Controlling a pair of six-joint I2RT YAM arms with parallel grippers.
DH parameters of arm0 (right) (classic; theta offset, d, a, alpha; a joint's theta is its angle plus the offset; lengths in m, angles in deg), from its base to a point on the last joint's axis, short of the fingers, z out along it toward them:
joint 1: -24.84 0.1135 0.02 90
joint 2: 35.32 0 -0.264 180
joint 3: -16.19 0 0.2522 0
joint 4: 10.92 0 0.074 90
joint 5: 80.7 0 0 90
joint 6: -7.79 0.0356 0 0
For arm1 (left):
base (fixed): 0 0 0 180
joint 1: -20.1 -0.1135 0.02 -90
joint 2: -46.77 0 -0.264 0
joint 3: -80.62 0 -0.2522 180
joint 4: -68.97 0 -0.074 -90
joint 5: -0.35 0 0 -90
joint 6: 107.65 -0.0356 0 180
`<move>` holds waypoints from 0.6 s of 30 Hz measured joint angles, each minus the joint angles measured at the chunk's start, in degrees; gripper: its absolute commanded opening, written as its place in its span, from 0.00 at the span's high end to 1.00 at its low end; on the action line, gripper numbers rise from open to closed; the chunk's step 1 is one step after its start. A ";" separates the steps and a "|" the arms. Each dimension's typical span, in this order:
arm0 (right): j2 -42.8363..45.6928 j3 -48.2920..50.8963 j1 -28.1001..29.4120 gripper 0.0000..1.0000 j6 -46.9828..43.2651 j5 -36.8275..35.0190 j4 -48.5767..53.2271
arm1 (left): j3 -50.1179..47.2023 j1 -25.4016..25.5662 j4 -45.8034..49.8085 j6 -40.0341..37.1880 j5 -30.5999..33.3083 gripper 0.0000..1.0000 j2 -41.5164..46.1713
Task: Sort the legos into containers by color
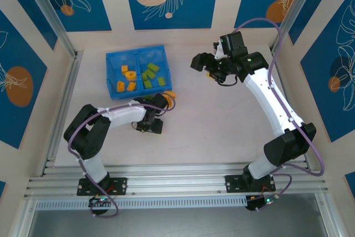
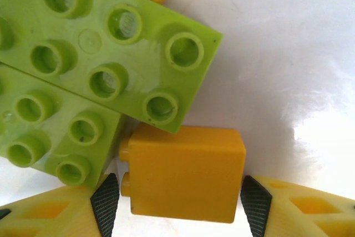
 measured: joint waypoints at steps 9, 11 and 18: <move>-0.11 -0.09 0.00 0.18 0.02 0.17 0.85 | 0.48 0.02 -0.17 -1.57 -0.92 0.42 -0.66; -0.22 -0.17 0.00 0.18 0.04 0.46 0.90 | 0.59 0.00 -0.20 -2.12 -0.96 0.45 -0.76; -0.72 -0.74 0.13 0.18 -0.13 2.01 1.31 | 1.77 0.02 0.59 -4.72 -1.20 0.56 -1.38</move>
